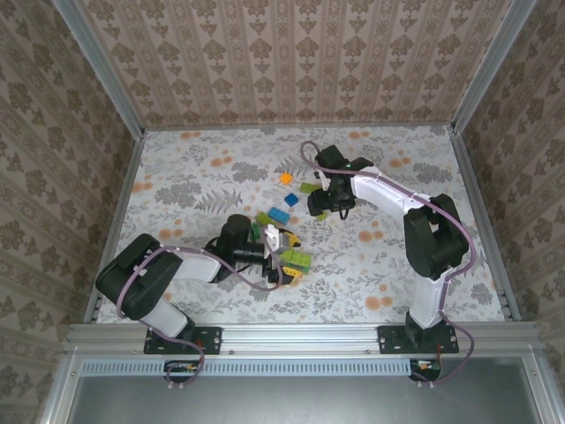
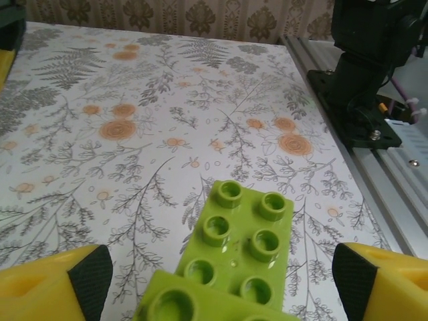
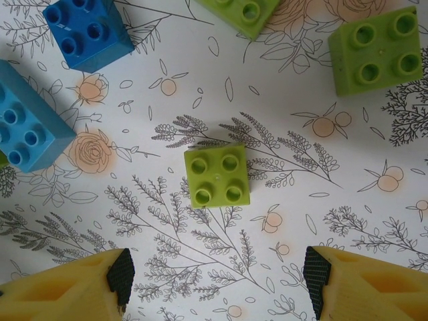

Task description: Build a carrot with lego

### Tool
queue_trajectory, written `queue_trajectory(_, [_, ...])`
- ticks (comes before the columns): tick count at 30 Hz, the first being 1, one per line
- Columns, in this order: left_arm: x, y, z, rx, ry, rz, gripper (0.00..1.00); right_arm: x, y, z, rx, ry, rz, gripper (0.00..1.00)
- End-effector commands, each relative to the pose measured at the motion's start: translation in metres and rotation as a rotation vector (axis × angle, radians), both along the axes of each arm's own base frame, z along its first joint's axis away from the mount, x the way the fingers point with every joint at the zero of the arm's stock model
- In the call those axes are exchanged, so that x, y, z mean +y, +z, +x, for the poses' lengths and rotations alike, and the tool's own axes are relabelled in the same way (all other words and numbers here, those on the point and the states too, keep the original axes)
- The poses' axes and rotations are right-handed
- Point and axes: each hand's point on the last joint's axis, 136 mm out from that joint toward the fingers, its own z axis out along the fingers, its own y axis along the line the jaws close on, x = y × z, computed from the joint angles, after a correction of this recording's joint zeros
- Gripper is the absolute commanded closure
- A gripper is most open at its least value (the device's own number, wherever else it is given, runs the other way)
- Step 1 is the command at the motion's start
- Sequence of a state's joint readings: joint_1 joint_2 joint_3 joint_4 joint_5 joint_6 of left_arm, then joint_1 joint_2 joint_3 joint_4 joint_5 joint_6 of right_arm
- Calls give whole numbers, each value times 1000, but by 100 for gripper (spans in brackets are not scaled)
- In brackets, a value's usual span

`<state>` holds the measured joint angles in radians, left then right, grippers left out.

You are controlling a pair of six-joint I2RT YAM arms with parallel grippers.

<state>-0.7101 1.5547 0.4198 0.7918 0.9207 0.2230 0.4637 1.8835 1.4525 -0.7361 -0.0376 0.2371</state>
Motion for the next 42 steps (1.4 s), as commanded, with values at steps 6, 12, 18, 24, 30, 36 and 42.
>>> queue_trajectory(6, [-7, 5, -9, -3, -79, -25, 35, -2, -7, 10, 19, 7, 19, 29])
queue_trajectory(12, [-7, 1, -11, 9, -87, -13, 53, -3, -15, 12, 41, 7, 18, 29])
queue_trajectory(18, [-6, -1, -12, 14, -84, -6, 59, -6, -26, 18, 59, 7, 2, 29])
queue_trajectory(24, [-4, -4, -12, 16, -65, 8, 63, -6, -32, 25, 65, 27, -10, 29])
queue_trajectory(30, [-1, -12, -9, -3, -21, 50, 63, -5, -38, 33, 74, 40, -19, 30])
queue_trajectory(36, [7, -22, -7, -15, 39, 85, 63, 0, -45, 33, 100, 62, -9, 30])
queue_trajectory(42, [10, -25, -8, -5, 61, 87, 63, 0, -48, 25, 131, 79, -4, 32])
